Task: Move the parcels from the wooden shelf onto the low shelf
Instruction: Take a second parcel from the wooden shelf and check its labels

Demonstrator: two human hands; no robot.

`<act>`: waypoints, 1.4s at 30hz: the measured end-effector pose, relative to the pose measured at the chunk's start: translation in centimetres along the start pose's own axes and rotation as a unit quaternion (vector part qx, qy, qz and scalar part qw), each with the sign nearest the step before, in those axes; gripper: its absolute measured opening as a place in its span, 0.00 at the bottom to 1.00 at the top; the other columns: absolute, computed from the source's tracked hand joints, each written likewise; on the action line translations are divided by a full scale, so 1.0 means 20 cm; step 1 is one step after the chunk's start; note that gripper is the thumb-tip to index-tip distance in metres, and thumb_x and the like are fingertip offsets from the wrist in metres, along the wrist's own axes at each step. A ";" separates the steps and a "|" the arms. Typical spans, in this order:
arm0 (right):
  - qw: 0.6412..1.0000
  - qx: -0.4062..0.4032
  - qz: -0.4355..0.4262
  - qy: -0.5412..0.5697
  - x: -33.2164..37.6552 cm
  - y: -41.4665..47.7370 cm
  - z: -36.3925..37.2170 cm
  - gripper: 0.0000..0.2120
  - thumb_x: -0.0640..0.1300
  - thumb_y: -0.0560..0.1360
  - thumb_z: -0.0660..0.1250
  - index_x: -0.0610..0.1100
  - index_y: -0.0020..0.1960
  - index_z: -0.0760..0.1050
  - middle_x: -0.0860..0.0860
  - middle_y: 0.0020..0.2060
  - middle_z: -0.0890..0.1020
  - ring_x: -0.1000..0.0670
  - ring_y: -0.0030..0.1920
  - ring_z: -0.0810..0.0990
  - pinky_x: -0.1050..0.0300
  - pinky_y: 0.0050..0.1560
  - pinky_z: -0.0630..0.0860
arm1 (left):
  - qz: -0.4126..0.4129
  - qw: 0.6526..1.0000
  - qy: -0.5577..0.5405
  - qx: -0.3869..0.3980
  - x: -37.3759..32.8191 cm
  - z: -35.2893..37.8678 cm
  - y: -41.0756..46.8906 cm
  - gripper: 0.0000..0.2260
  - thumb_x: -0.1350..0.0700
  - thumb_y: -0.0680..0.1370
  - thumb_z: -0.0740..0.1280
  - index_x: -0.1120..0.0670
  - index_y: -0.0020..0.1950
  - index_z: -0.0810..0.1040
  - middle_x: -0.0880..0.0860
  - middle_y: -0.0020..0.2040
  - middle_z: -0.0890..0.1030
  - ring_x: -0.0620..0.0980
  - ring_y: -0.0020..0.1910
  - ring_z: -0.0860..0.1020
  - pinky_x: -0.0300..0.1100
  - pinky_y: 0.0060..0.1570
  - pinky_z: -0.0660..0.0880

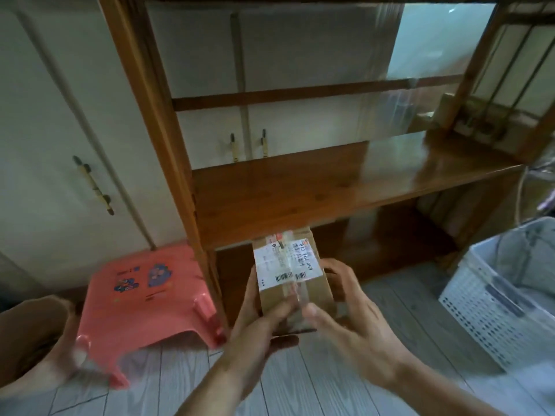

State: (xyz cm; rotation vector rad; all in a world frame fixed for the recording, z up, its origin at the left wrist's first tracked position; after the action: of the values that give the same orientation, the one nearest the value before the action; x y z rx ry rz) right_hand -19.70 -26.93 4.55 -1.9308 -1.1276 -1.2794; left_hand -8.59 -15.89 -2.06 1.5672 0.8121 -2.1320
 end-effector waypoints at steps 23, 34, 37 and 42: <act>0.935 0.231 -0.133 0.232 0.42 0.04 0.25 0.46 0.39 0.73 0.79 0.68 0.77 0.58 0.57 0.71 0.78 0.50 0.68 0.80 0.52 0.53 0.84 | 0.162 0.977 -0.095 -0.099 -0.33 -0.21 -0.48 0.21 0.49 0.70 0.80 0.47 0.61 0.80 0.61 0.61 0.85 0.69 0.60 0.82 0.66 0.59 0.78; 0.950 -0.094 -0.052 0.293 0.22 0.22 -0.03 0.30 0.57 0.54 0.87 0.49 0.48 0.77 0.40 0.50 0.86 0.44 0.48 0.85 0.42 0.49 0.84 | 0.201 0.954 -0.055 -0.214 -0.42 -0.51 -0.48 0.23 0.53 0.71 0.74 0.63 0.58 0.72 0.72 0.55 0.82 0.73 0.51 0.82 0.78 0.51 0.73; 0.961 -0.084 -0.116 0.237 0.32 0.21 -0.04 0.22 0.65 0.66 0.78 0.49 0.50 0.84 0.45 0.49 0.90 0.45 0.49 0.89 0.50 0.47 0.86 | 0.190 0.963 -0.026 -0.190 -0.39 -0.49 -0.47 0.22 0.48 0.75 0.70 0.58 0.65 0.77 0.62 0.61 0.85 0.68 0.59 0.81 0.77 0.60 0.71; 0.957 -0.011 -0.189 0.222 0.35 0.20 0.06 0.14 0.42 0.77 0.69 0.46 0.63 0.82 0.44 0.58 0.86 0.42 0.61 0.84 0.54 0.52 0.84 | 0.205 0.960 -0.017 -0.189 -0.41 -0.60 -0.48 0.19 0.44 0.76 0.72 0.55 0.61 0.80 0.58 0.60 0.86 0.58 0.63 0.82 0.67 0.66 0.70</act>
State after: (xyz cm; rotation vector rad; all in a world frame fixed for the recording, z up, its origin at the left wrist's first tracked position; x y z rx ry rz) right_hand -14.38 -25.63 10.53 -1.3712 -1.2735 -1.8212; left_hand -3.06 -1.20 5.40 1.3531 0.7503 -1.5949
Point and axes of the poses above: each hand's wrist, its own y-axis towards the middle knuckle, its own z-axis out of the palm, x = y × z, the point moved 8 cm from there along y, towards the middle knuckle
